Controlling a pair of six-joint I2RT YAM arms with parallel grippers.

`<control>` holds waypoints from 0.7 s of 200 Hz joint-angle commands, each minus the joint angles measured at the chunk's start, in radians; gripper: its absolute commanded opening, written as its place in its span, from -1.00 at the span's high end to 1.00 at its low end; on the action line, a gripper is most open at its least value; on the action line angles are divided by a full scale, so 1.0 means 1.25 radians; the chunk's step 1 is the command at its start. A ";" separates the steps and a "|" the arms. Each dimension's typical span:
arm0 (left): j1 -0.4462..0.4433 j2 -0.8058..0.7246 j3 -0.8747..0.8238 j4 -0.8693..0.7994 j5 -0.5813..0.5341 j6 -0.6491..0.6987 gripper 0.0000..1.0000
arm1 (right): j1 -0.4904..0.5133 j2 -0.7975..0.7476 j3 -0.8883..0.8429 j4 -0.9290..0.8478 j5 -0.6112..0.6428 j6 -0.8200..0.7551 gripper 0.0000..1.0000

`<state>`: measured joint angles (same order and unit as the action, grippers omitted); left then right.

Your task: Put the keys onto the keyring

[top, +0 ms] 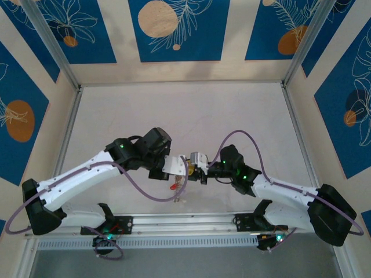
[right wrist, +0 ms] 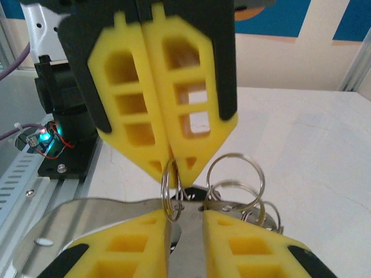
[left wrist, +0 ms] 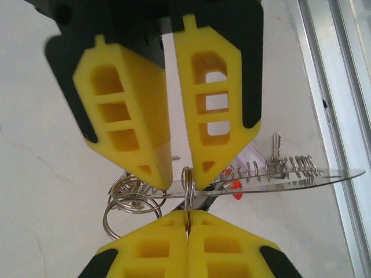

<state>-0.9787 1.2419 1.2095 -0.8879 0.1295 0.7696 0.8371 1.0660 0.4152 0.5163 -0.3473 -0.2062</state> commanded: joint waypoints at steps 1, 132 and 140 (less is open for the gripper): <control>-0.010 -0.004 0.027 -0.016 0.013 0.002 1.00 | 0.013 0.000 0.015 0.038 -0.013 0.017 0.54; -0.004 -0.105 -0.082 0.084 0.027 -0.025 0.77 | 0.042 -0.012 -0.044 0.212 0.002 0.035 1.00; -0.003 -0.132 -0.115 0.118 0.027 -0.028 0.72 | 0.042 -0.014 -0.054 0.240 0.000 0.043 1.00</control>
<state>-0.9806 1.1721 1.1511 -0.8551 0.1478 0.7418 0.8829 1.0698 0.3885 0.6411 -0.3393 -0.1947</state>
